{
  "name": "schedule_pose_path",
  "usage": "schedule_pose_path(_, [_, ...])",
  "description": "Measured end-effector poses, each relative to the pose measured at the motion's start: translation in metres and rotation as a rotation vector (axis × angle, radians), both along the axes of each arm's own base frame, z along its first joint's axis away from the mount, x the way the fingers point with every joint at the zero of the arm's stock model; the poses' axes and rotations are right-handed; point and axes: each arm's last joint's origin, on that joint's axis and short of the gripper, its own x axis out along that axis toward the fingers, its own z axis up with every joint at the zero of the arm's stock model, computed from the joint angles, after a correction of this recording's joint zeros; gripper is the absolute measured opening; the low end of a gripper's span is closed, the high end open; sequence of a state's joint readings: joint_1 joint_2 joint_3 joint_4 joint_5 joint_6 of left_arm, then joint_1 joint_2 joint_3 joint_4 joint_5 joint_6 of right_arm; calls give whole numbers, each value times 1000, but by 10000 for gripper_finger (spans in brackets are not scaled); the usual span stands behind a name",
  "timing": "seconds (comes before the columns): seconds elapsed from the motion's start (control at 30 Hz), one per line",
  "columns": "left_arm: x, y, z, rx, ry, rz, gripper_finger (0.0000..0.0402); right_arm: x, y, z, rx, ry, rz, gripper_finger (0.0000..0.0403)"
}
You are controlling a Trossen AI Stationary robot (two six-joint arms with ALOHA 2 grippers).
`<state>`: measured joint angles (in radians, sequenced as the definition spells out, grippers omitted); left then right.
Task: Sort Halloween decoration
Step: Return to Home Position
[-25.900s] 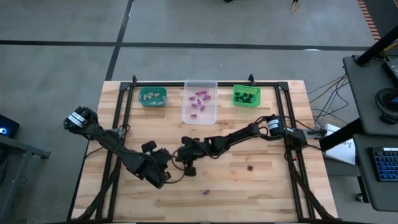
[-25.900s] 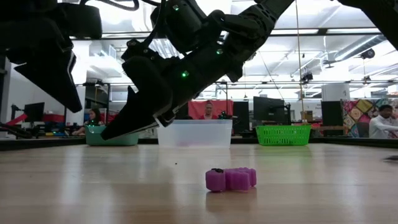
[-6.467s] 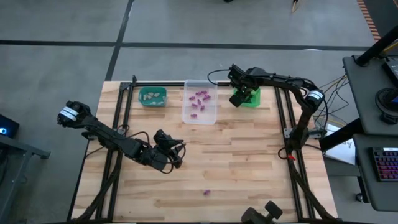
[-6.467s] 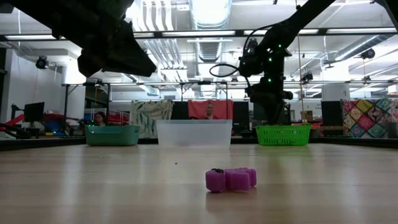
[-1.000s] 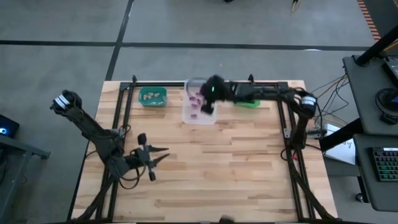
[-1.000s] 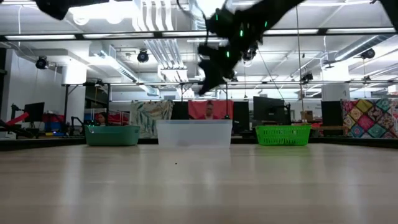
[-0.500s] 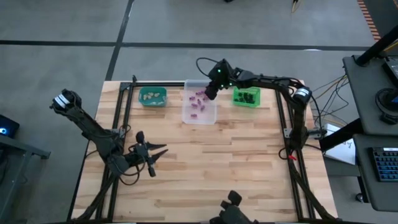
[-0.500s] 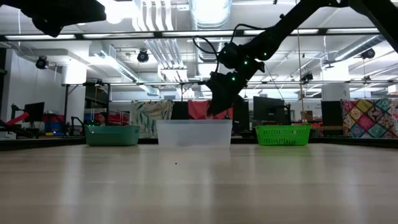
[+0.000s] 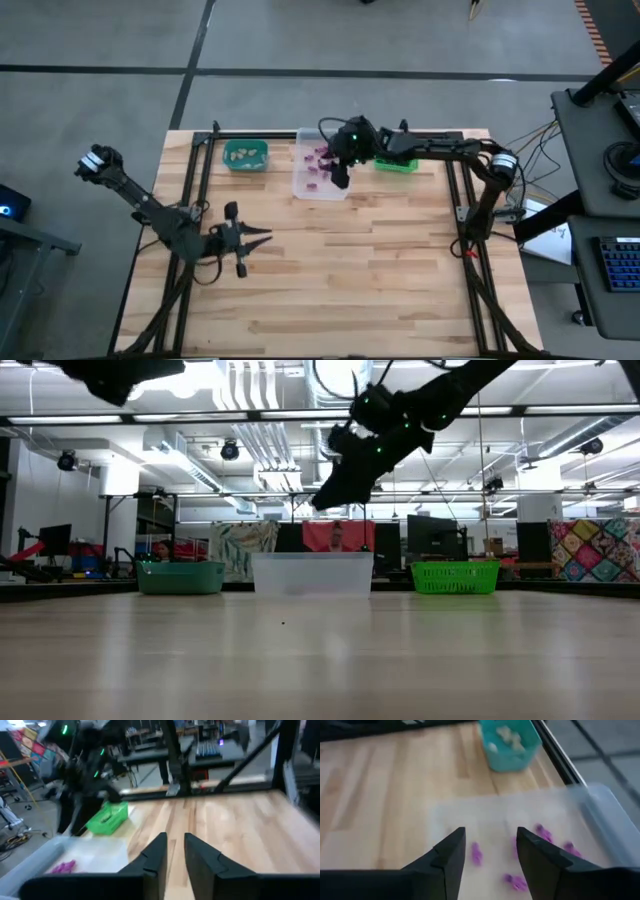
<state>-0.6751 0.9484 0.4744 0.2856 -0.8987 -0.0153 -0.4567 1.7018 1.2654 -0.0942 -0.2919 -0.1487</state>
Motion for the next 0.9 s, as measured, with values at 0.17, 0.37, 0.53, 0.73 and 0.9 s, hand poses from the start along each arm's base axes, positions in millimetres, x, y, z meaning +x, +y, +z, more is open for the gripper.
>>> schedule_pose_path(0.17, [-9,32,-6,-9,5,-18,5,-11,30,2,-57,-82,79,147])
schedule_pose_path(0.37, [-25,69,-20,-58,-54,-19,2,-45,47,-1,-77,-182,125,132])
schedule_pose_path(0.53, [-37,90,-31,-81,-92,-55,1,-75,60,-5,-92,-200,131,124])
schedule_pose_path(0.73, [-51,100,-44,-88,-140,-38,0,-112,75,-10,-111,-212,134,125])
schedule_pose_path(0.9, [-59,101,-56,-98,-167,-38,0,-141,86,-15,-136,-238,134,121])
